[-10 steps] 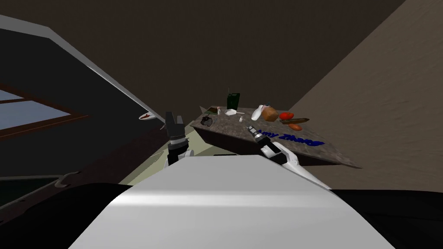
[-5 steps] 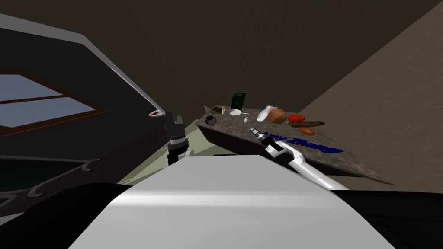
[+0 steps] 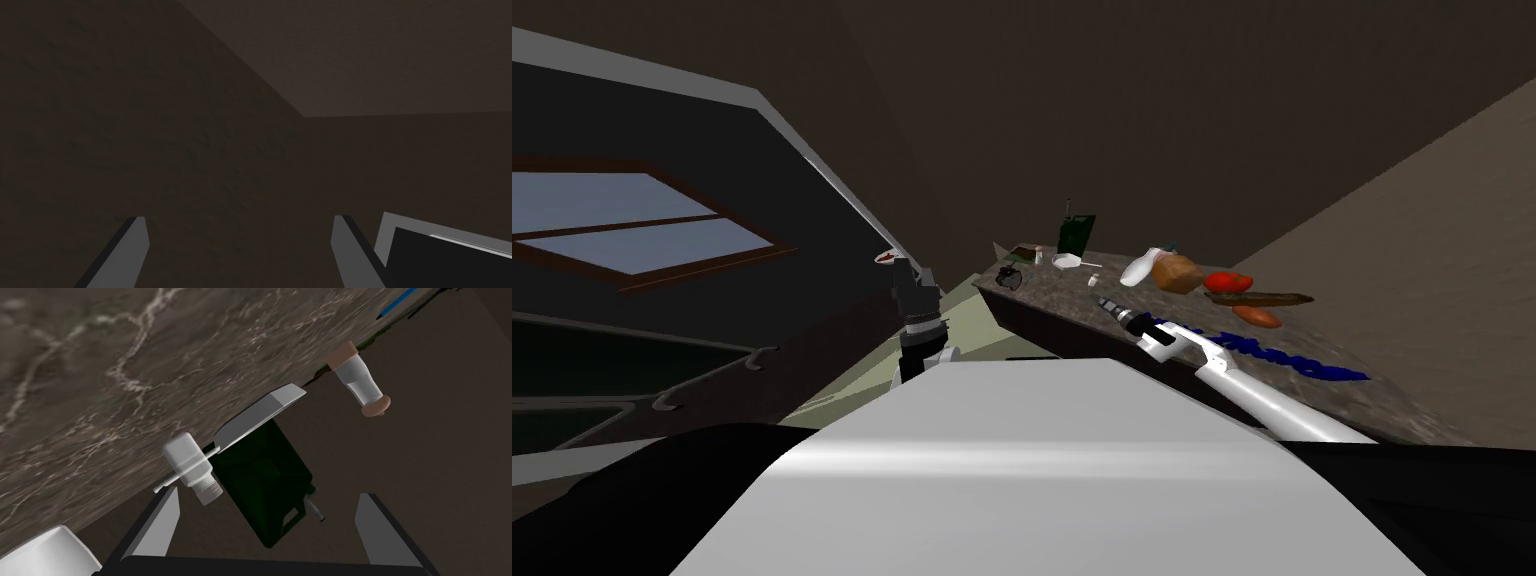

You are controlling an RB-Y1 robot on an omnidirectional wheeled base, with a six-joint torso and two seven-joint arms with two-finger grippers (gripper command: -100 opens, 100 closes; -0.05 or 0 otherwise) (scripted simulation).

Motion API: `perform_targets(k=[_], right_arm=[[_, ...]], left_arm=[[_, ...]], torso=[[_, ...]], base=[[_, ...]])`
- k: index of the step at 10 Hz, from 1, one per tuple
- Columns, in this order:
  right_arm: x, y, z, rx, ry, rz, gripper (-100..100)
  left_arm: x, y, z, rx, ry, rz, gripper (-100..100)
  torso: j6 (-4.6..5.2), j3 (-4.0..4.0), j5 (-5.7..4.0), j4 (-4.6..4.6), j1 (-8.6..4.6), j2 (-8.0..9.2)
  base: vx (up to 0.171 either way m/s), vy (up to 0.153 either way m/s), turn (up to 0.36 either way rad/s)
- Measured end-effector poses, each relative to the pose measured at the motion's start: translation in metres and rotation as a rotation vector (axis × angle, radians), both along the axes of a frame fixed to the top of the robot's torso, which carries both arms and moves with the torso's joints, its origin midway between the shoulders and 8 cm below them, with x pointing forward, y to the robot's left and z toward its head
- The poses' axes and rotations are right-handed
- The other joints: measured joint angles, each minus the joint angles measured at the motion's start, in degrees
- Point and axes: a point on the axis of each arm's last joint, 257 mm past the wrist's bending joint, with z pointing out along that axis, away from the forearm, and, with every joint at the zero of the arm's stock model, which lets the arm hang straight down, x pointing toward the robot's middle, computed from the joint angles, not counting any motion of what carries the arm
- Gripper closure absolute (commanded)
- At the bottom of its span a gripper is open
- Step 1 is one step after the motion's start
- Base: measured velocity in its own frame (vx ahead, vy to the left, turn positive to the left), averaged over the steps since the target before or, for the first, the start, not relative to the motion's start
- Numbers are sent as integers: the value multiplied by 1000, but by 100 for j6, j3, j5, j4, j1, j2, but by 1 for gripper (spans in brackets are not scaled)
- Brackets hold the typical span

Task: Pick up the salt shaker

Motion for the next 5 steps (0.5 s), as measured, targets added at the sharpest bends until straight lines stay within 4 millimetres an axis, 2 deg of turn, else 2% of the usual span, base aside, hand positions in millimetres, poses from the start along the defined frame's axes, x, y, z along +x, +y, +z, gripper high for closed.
perform_targets(k=[1,3,5], right_arm=[[-4,-18,-10,-46,36,-22,-100],[-3,-42,-27,-104,81,-55,-100],[-9,-74,-31,-156,122,-88,-100]], left_arm=[[0,0,0,0,0,0,0],[0,0,0,0,0,0,0],[0,0,0,0,0,0,0]], torso=[[0,-2,1,-1,9,-4],[0,-3,-1,-1,0,-5],[1,1,-1,0,-4,1]], base=[[39,59,101],[32,44,109],[40,59,195]])
